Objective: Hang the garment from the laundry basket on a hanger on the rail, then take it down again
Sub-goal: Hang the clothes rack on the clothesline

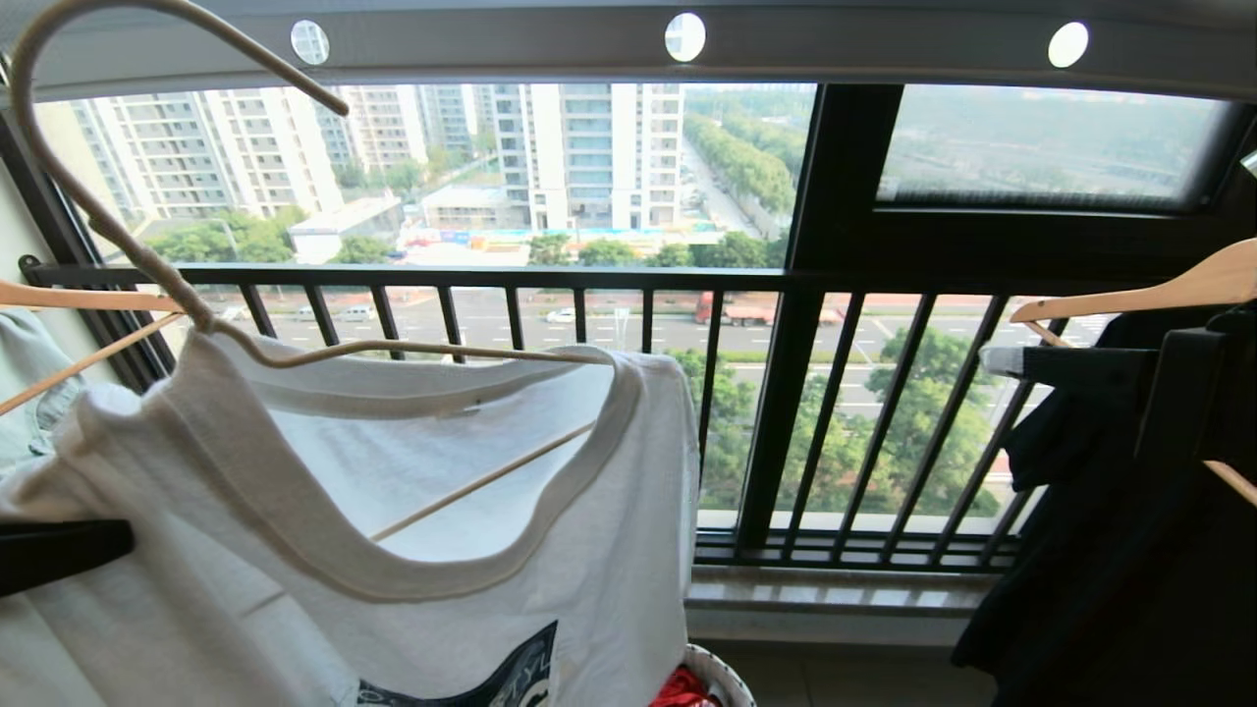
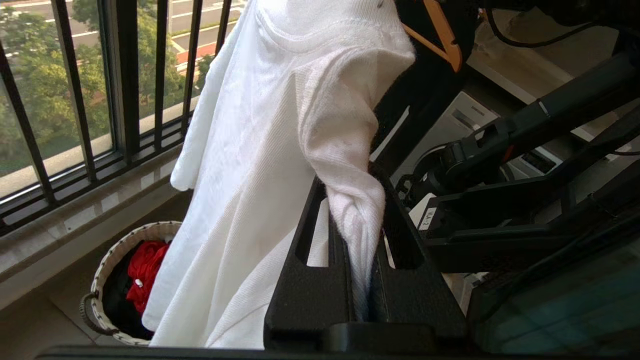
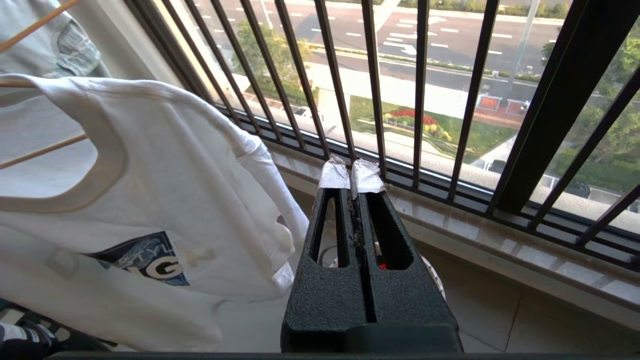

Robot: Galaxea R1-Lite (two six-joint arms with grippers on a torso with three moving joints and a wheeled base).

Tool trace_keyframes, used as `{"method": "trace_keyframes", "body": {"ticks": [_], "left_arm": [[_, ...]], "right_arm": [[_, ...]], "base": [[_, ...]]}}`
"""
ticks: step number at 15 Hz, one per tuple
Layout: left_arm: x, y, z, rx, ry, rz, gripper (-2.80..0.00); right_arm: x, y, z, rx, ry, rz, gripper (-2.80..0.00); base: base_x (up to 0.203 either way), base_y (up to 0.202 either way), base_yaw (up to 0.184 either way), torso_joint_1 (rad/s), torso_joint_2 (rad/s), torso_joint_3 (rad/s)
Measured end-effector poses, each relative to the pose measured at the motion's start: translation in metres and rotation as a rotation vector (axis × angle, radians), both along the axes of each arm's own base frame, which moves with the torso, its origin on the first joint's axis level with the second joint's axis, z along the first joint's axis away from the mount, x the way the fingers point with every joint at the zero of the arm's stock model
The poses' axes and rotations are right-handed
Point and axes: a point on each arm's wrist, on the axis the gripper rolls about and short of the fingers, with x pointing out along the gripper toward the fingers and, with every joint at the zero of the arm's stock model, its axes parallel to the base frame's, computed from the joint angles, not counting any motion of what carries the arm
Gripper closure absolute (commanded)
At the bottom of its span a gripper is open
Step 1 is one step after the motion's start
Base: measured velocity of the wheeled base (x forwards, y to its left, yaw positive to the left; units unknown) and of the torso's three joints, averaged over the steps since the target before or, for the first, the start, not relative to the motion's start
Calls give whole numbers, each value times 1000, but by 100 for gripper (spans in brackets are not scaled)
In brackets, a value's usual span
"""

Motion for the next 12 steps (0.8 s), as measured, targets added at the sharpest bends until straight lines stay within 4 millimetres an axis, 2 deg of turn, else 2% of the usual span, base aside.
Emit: {"method": "trace_keyframes", "body": {"ticks": [6,12], "left_arm": [[-6,8,-7,-4,13,129,0],[-25,15,-16,19,-1,406,0]], "right_arm": [[4,1,1,-3,1,-3,0],[11,4,-5,-13,28,-4,0]], "base": [[0,0,0,0,0,0],[0,0,0,0,0,0]]}}
